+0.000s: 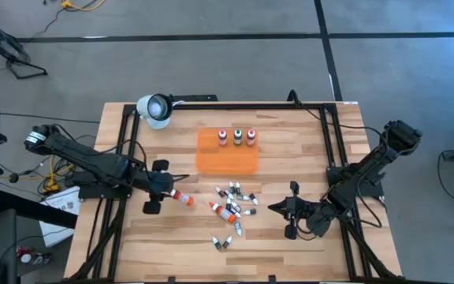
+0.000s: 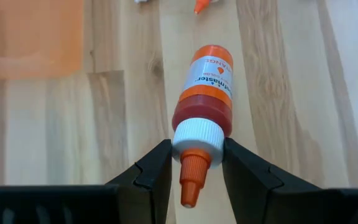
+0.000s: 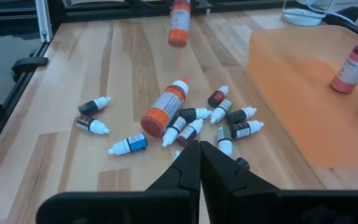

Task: Pick & Place food coloring
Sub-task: Put the big orange food coloring bottle into the orange bin

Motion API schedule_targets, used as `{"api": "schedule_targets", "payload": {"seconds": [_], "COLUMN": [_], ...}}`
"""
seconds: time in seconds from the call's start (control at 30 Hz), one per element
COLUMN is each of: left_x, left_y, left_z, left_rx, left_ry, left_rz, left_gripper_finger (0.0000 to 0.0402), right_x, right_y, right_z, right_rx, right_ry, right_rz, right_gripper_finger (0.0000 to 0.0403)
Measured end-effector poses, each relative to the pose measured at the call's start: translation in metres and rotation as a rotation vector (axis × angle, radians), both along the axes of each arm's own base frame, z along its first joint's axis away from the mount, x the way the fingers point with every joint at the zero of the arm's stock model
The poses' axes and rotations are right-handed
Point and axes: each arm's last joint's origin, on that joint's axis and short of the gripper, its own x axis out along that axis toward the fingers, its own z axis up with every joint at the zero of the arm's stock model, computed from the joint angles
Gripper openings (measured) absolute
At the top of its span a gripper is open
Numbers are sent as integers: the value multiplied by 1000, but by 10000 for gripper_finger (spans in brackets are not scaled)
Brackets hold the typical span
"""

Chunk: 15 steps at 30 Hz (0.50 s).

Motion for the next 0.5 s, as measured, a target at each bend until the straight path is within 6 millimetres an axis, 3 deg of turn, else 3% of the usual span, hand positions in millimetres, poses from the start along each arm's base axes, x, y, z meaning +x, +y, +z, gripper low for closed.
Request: {"api": "schedule_targets", "payload": {"seconds": [0.27, 0.5], "left_x": [3, 24], "left_y": [-1, -9], "left_z": [30, 20], "left_rx": [35, 57], "left_ry": [186, 344], "left_rz": [74, 50], "left_gripper_finger": [119, 119], "right_x": [0, 0], "right_y": [0, 0], "right_z": [0, 0], "right_rx": [0, 0], "right_ry": [1, 1], "right_rz": [2, 2], "right_gripper_finger": [1, 1]}}
